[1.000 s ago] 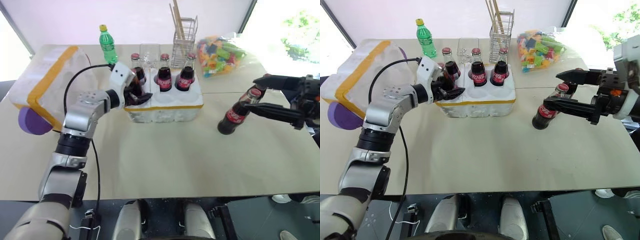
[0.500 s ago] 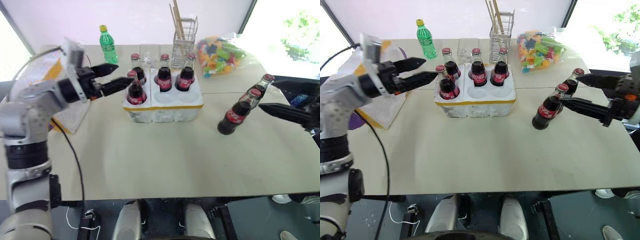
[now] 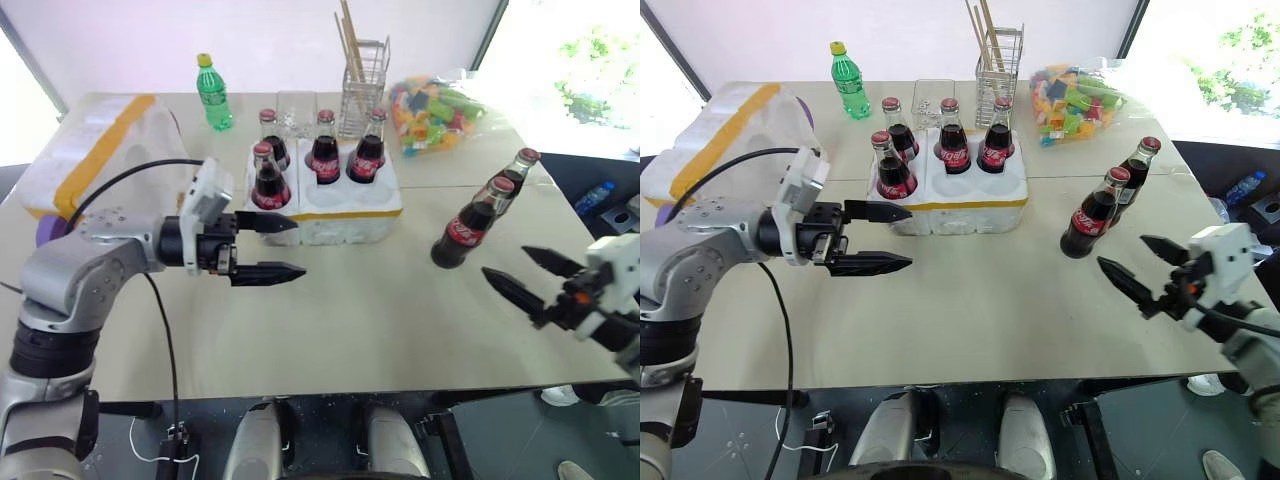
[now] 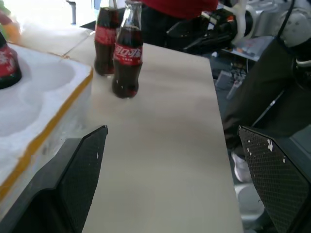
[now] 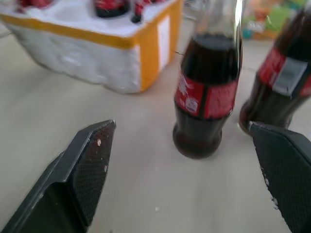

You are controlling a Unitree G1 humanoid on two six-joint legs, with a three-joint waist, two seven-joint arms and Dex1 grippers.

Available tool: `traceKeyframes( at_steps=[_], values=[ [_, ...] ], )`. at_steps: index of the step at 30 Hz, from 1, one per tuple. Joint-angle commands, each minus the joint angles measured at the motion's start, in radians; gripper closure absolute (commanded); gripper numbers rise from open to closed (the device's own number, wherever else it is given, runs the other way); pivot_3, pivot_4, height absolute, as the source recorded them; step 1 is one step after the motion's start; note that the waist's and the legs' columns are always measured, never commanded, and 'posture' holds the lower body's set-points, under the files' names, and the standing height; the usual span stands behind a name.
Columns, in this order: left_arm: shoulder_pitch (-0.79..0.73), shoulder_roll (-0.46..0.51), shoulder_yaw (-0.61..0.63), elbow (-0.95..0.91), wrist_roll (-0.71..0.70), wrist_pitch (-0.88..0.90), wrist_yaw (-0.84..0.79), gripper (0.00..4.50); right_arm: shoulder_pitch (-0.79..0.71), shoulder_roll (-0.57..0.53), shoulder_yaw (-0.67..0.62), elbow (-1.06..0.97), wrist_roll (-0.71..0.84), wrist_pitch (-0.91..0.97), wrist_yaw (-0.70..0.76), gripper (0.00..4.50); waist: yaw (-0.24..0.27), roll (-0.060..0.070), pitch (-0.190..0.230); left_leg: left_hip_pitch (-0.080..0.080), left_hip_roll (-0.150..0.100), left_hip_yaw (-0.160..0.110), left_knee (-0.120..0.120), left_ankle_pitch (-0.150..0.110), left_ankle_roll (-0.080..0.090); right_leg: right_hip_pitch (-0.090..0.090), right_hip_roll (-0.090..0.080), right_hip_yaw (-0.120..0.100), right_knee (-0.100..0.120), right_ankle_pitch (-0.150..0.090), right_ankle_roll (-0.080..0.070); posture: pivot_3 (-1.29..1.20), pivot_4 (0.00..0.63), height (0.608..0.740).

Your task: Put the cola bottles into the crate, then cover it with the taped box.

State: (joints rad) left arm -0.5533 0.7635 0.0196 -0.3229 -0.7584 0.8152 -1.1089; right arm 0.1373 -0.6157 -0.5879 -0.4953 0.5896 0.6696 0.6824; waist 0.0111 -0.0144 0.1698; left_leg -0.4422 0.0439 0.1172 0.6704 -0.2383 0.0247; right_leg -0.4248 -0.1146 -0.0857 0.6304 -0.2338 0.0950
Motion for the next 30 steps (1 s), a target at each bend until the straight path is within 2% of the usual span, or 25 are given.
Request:
traceKeyframes(
  at_steps=[1,26,30],
  values=[
    [-0.015,-0.021,-0.009,-0.012,0.020,-0.041,0.016,0.02,-0.073,0.060,0.048,0.071,-0.056,-0.104,-0.085,0.00,0.000,0.000,0.000,0.000,0.000,0.000,0.000,0.000,0.000,0.000,0.000,0.000,0.000,0.000,0.000,0.00,0.150,0.736],
    [-0.055,-0.058,-0.008,0.008,0.035,-0.042,0.069,0.02,-0.400,0.098,0.266,0.530,-0.142,-0.312,-0.093,0.00,0.000,0.000,0.000,0.000,-0.001,0.000,-0.001,0.002,-0.002,0.000,0.000,0.000,0.000,0.000,0.000,0.00,0.150,0.736],
    [-0.055,-0.059,-0.004,0.004,0.032,-0.040,0.067,0.00,-0.417,0.099,0.258,0.529,-0.124,-0.328,-0.083,1.71,0.001,0.000,0.000,0.000,-0.001,0.000,-0.001,0.002,-0.004,0.000,0.000,0.000,0.000,0.000,0.000,0.00,0.150,0.736]
  ],
)
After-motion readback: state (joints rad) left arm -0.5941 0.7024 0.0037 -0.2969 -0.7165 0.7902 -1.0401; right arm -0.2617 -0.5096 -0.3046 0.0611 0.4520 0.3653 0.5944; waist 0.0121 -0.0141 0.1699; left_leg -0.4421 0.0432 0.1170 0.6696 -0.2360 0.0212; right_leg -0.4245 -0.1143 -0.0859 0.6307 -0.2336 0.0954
